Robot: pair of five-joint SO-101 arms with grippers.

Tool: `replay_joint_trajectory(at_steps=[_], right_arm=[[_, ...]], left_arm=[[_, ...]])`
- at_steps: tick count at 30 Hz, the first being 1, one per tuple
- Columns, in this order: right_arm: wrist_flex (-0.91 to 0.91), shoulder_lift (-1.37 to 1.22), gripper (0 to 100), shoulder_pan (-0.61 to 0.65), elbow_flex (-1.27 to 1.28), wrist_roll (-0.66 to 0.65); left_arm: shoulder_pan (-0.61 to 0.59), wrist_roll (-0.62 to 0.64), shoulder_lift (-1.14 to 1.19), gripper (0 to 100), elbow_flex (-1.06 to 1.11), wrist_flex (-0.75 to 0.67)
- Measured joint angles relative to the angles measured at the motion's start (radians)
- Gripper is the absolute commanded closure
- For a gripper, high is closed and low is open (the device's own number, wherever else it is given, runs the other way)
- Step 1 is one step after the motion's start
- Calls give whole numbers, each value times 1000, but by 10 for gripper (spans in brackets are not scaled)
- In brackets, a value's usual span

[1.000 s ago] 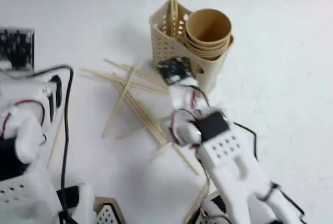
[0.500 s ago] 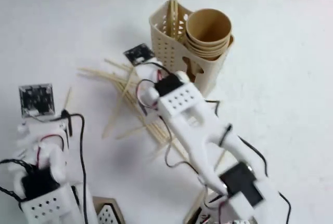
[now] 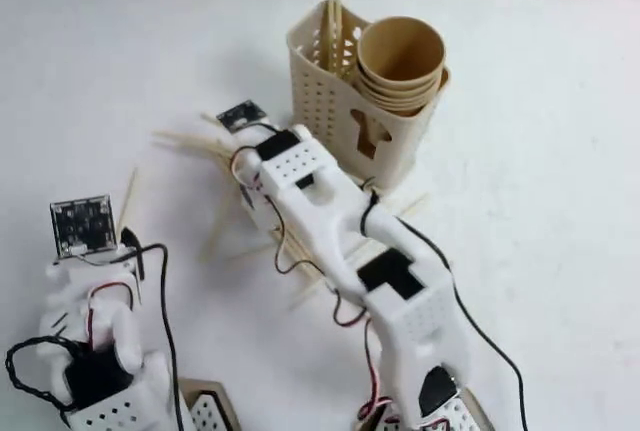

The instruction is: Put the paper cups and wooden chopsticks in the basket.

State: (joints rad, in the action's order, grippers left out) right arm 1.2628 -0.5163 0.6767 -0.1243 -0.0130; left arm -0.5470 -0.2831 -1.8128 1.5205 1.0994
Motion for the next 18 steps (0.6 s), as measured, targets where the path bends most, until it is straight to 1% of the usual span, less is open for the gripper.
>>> replay_joint_trajectory(at_steps=[2,3,6,8,11,18], right_arm=[[6,-38,848,0,-29,0],[9,-52,868,-2,-38,0],[9,-63,987,-9,-49,-29],[9,-63,963,-15,-51,-66],[35,-66,985,-15,-60,-92],[115,-66,981,-12,-60,-97]], left_arm=[[-3,-21,-2,808,6,3],[-3,-28,-2,808,6,3],[-3,-34,-2,808,8,3],[-2,-35,-2,808,8,3],[-2,-35,-2,808,8,3],[-2,-35,-2,808,8,3]])
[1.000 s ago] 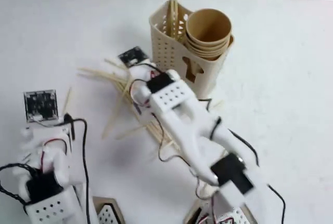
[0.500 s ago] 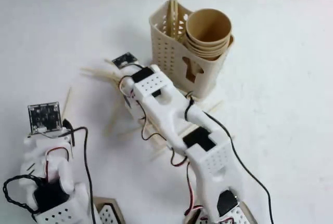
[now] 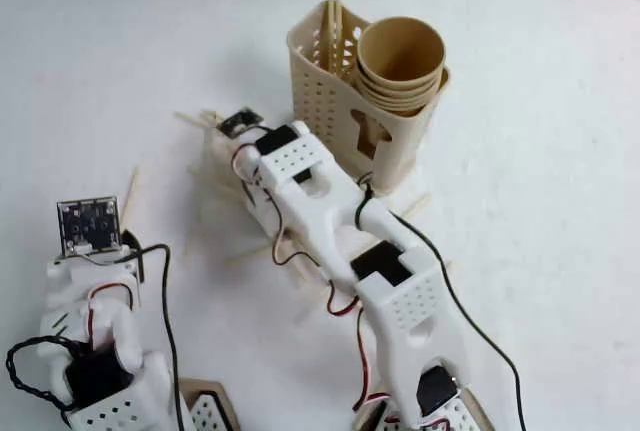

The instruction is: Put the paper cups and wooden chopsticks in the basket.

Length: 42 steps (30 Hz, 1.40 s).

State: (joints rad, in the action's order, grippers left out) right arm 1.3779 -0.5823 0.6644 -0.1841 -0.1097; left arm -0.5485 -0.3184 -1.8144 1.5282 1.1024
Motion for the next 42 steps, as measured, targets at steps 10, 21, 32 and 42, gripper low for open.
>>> replay_joint_trajectory(at_steps=[10,21,32,42], right_arm=[[172,207,981,5,3,-3],[238,546,981,5,3,3],[233,801,981,5,3,48],[-43,953,981,-98,3,57]], left_arm=[[0,0,0,808,0,0],[0,-2,0,808,14,0],[0,-2,0,808,14,0],[0,-2,0,808,14,0]])
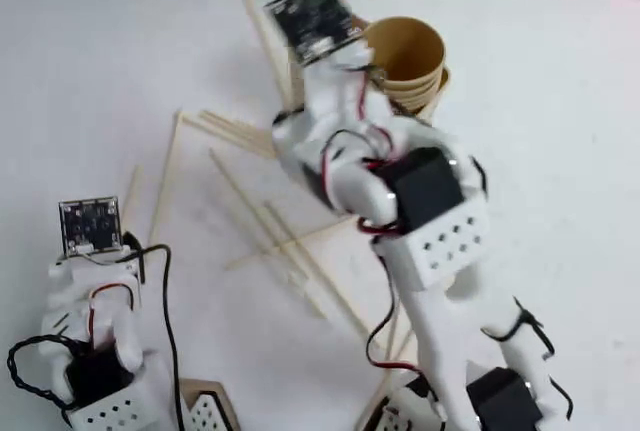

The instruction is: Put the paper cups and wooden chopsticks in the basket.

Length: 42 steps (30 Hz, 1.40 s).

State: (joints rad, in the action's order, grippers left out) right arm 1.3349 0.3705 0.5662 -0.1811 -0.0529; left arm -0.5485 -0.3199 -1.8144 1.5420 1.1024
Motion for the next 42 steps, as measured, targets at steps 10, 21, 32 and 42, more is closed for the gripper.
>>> replay_joint_trajectory(at_steps=[10,21,32,42], right_arm=[[-473,-112,981,-193,0,180],[-853,-431,981,-216,2,130],[-936,-523,980,-272,28,64],[-870,-523,896,-270,66,63]], left_arm=[[0,0,0,808,0,0],[0,0,0,808,0,0],[0,0,0,808,0,0],[0,0,0,808,0,0]])
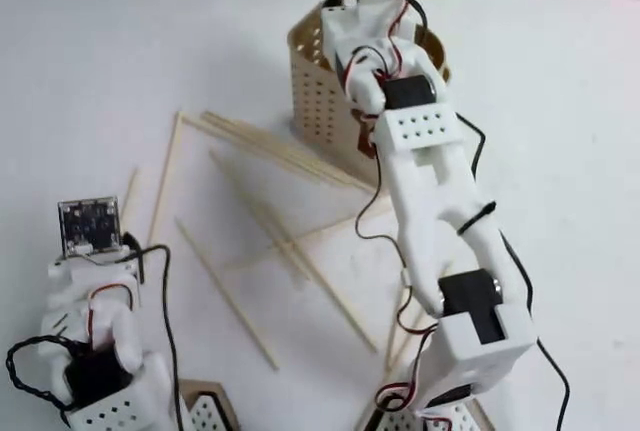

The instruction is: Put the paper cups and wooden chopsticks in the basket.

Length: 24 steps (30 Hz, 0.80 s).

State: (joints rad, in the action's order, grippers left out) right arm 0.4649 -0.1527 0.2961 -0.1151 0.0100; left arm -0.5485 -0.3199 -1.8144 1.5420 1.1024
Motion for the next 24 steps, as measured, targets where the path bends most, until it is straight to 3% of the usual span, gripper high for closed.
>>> replay_joint_trajectory(at_steps=[9,15,21,24], right_arm=[[138,144,923,2,6,-2],[419,324,918,57,6,-2],[755,393,916,189,12,-2],[876,391,864,264,61,-2]], left_arm=[[0,0,0,808,0,0],[0,0,0,808,0,0],[0,0,0,808,0,0],[0,0,0,808,0,0]])
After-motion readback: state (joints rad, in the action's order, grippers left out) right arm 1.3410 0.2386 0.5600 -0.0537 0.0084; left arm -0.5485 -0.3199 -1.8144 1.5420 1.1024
